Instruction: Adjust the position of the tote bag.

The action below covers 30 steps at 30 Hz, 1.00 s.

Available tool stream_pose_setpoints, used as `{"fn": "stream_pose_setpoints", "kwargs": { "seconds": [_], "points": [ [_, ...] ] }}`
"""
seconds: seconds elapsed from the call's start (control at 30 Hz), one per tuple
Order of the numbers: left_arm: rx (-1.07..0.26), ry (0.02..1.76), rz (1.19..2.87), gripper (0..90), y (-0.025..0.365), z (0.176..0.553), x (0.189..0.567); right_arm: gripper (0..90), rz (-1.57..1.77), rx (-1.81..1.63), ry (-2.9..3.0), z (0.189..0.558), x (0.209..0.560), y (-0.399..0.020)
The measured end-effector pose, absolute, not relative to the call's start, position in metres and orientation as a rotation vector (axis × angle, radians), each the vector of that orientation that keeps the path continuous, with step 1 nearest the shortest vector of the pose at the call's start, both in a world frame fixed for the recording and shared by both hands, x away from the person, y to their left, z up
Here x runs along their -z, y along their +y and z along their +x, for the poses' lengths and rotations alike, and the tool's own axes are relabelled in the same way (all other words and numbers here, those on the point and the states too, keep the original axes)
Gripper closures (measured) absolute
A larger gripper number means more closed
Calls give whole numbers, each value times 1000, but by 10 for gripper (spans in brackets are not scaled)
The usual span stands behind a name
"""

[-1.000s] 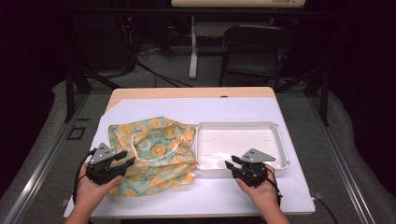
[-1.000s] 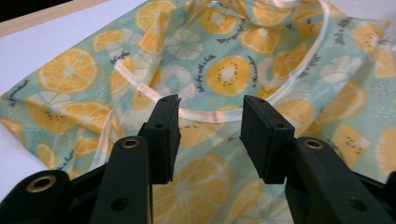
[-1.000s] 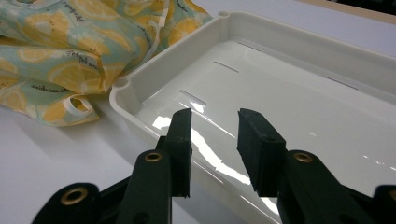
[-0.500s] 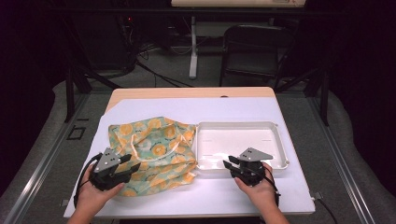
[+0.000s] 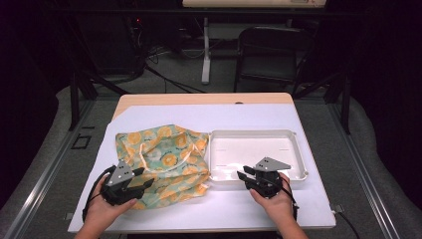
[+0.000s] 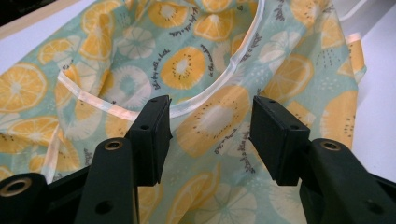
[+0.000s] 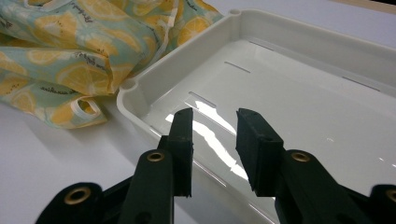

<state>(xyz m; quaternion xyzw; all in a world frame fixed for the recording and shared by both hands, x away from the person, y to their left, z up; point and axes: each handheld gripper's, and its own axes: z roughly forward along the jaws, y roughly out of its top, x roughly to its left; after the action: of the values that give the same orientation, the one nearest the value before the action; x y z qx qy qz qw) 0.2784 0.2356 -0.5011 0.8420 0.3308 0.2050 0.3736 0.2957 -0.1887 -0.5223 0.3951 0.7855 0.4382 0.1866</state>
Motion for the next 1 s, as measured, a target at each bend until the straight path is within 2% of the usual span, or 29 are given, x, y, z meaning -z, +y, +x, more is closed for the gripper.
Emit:
{"fn": "stream_pose_setpoints", "kwargs": {
  "seconds": [0.73,1.0],
  "points": [
    [-537,831,2241,482,230,282,515,659,1118,-1246,2220,296,525,-188],
    [-557,820,2272,533,228,282,518,658,1119,-1248,2218,296,525,-188]
  ]
}}
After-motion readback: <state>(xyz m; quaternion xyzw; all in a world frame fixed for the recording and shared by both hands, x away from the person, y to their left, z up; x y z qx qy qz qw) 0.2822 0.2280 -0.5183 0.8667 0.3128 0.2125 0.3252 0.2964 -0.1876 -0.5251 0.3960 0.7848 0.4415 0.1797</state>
